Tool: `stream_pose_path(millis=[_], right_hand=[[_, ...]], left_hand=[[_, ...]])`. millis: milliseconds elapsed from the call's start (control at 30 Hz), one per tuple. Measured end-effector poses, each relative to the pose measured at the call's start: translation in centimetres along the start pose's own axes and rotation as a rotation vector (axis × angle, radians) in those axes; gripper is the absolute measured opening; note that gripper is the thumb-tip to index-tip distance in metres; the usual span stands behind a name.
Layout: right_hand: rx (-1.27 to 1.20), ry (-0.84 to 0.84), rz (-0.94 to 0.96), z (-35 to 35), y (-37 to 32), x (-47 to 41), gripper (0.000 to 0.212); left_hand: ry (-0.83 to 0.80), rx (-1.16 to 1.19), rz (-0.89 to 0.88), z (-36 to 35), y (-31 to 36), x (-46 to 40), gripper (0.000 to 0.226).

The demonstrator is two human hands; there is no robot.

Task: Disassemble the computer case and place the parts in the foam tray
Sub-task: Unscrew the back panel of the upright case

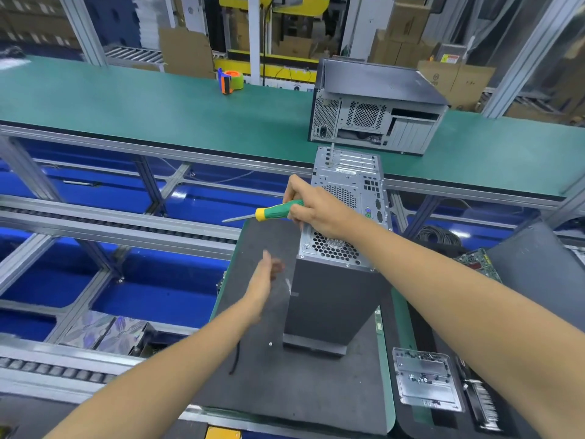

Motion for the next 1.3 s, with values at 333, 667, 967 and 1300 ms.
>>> stream_pose_path(millis=[333,667,967,1300], right_hand=[[-0.18,0.146,-0.02,0.8,-0.2,0.3,0.015],[-0.455,0.533,0.088,13.3,0.2,4.5,0.019],[-0.02,0.415,0.058,16.0,0.7,6.7,0.037],[-0.093,0.422,0.087,14.1,0.1,6.2,0.033]], left_hand=[[-0.401,0.334,0.038,-4.4,9.6,2.2,0.07],[-0.48,0.263,0.08,-4.7,10.3,2.3,0.042],[-0.449,0.276,0.084,-4.8,9.7,2.3,0.044],[-0.444,0.284,0.097,-4.8,9.9,2.5,0.044]])
Point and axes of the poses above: each hand's wrist, its own x-axis away from the middle knuckle, its own z-axis out of the back of the hand, y = z × x, the point moved 2 cm from there along -x, towards the middle knuckle, and after that the axes turned 6 degrees about -y, right-handed, at the moved point
